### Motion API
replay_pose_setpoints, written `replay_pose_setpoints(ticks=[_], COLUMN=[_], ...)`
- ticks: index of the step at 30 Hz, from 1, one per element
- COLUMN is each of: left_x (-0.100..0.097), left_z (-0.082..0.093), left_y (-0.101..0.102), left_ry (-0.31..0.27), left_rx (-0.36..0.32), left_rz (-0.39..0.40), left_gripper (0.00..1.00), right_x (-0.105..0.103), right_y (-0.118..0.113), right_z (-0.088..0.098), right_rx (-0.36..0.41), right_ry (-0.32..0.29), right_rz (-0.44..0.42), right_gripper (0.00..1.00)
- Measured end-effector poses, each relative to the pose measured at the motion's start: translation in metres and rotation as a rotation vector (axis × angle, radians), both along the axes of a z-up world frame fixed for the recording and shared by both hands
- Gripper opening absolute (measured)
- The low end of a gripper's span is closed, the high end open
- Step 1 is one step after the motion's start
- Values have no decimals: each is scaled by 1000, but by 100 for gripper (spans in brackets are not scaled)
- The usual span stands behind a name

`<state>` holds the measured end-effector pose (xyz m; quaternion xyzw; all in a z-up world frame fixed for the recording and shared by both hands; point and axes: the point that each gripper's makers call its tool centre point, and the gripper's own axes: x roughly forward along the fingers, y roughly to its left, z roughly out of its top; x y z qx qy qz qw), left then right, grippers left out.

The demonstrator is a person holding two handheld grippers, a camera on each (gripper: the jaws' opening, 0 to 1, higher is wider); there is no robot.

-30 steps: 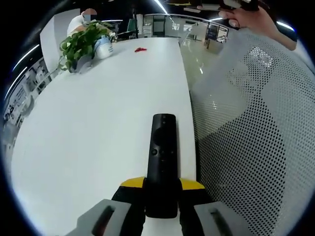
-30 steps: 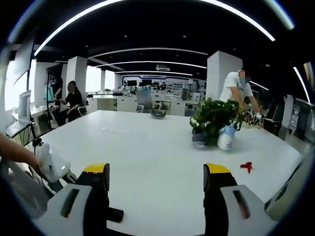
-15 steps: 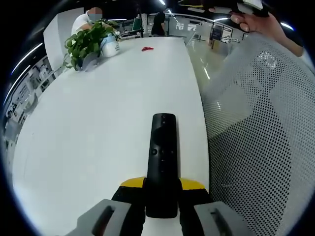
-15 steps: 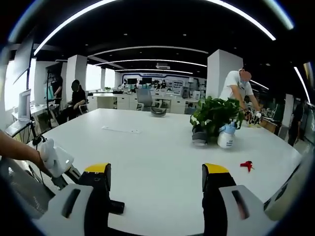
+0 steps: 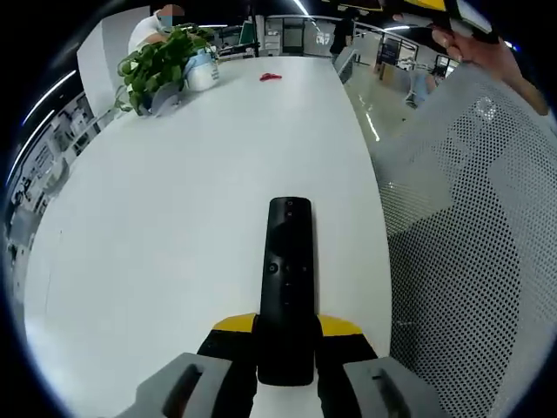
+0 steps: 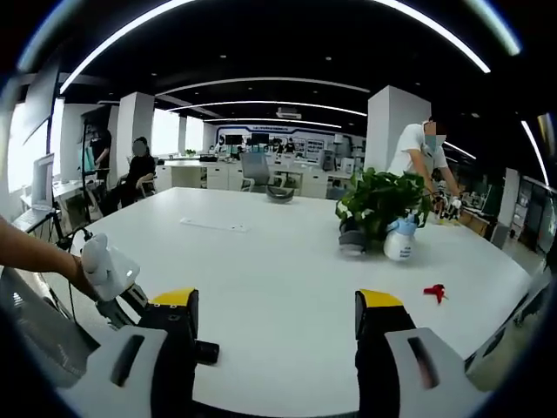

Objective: Press the specified remote control buttons in sequence, fully releasing each button before pressing the next.

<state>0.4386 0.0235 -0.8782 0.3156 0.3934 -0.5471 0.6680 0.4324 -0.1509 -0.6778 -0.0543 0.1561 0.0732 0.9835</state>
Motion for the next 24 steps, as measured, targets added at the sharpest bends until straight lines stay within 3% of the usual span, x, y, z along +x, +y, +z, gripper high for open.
replay_pose_setpoints(ticks=[24], left_x=[38], left_z=[0], left_y=[15], left_ry=[24], left_rx=[108], left_rz=[63], left_gripper=[24], right_x=[0], right_y=[1], right_z=[-3], right_rx=[-12], right_ry=[16], right_rz=[7], right_gripper=[74])
